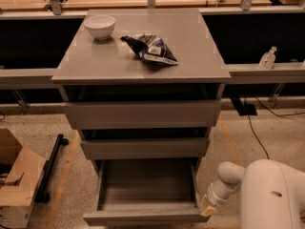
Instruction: Close bottom drawer
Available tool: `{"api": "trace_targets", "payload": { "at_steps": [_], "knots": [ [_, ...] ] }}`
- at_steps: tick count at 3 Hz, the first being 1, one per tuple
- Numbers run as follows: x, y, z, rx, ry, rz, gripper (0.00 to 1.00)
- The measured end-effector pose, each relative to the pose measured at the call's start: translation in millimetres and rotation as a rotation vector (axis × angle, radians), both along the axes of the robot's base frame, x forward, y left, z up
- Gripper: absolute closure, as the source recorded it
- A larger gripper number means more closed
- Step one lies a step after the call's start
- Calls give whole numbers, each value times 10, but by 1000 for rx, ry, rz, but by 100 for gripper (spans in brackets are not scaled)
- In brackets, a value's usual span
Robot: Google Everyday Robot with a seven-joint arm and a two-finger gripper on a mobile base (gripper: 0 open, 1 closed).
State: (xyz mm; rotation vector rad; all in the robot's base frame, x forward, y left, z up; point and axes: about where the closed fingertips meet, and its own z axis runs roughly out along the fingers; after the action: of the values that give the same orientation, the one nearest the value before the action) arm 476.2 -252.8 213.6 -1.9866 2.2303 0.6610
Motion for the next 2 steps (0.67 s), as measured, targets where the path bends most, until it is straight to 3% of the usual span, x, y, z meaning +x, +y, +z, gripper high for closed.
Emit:
{"api": "trace_targets", "payload": {
  "at_steps": [1,2],
  "knots": [
    [342,179,67,53,-106,61,100],
    [394,208,80,61,-122,71,82]
  ]
}}
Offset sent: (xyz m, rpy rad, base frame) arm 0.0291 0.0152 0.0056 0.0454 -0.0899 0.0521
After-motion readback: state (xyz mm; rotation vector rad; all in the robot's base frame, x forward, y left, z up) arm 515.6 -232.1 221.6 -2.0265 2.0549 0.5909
